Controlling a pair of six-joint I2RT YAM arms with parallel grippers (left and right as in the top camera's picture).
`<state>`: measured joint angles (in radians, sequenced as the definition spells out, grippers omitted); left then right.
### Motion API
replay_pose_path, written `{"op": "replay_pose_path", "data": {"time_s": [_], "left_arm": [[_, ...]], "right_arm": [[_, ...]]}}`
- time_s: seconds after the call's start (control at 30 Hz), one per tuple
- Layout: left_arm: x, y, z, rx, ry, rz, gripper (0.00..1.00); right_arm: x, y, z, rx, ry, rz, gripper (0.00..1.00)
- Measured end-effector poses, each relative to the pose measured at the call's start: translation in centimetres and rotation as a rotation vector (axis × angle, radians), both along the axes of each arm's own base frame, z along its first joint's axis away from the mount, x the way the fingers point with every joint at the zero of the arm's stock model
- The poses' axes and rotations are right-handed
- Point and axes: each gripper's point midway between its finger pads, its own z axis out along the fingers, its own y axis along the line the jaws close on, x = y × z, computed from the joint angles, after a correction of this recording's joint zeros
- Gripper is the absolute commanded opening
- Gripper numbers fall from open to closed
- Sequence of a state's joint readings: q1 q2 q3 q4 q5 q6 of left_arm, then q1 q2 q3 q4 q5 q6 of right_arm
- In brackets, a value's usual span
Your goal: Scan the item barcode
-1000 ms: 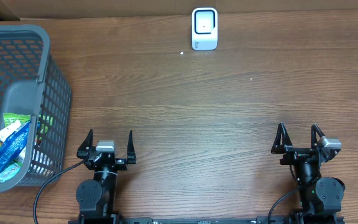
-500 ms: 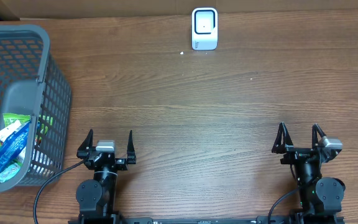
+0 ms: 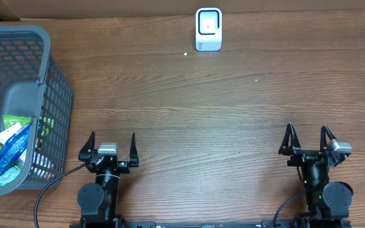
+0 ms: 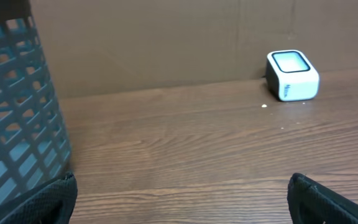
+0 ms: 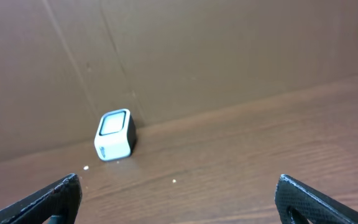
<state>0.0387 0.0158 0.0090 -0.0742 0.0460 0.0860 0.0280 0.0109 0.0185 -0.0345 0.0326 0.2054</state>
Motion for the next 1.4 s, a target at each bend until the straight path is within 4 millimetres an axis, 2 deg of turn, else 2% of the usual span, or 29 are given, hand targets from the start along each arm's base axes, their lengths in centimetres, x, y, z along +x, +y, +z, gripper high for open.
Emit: {"op": "replay_pose_path", "data": {"time_s": [0.33, 0.5, 0.67, 0.97, 1.1, 1.27, 1.4], "left_arm": [[-0.1, -2.0, 0.6, -0.007, -0.022, -0.116, 1.0], [-0.5, -2.6, 1.1, -0.011, -0.003, -0.153, 1.0], [-1.5, -2.9, 4.1, -0.01, -0.008, -0.168, 1.0], [-2.8, -4.3, 10.8, -0.006, -0.063, -0.247, 1.0], [-2.5, -5.0, 13.5, -0.013, -0.039, -0.289, 1.0], [-1.3, -5.6, 16.4, -0.038, 0.07, -0.327, 1.0], [-0.1, -6.0, 18.1, -0.06, 0.18, -0.355, 1.0]], "right_arm": [[-0.3, 1.5, 2.4, -0.032, -0.099, 0.086, 1.0], [-0.5, 3.2, 2.2, -0.078, -0.1, 0.183, 1.0], [-0.9, 4.3, 2.7, -0.121, -0.111, 0.248, 1.0], [-2.7, 5.3, 6.9, -0.17, -0.138, 0.304, 1.0], [-4.0, 5.6, 9.4, -0.217, -0.157, 0.317, 1.0], [-5.5, 5.7, 12.7, -0.271, -0.201, 0.316, 1.0], [-5.7, 5.9, 14.7, -0.3, -0.193, 0.329, 1.0]]}}
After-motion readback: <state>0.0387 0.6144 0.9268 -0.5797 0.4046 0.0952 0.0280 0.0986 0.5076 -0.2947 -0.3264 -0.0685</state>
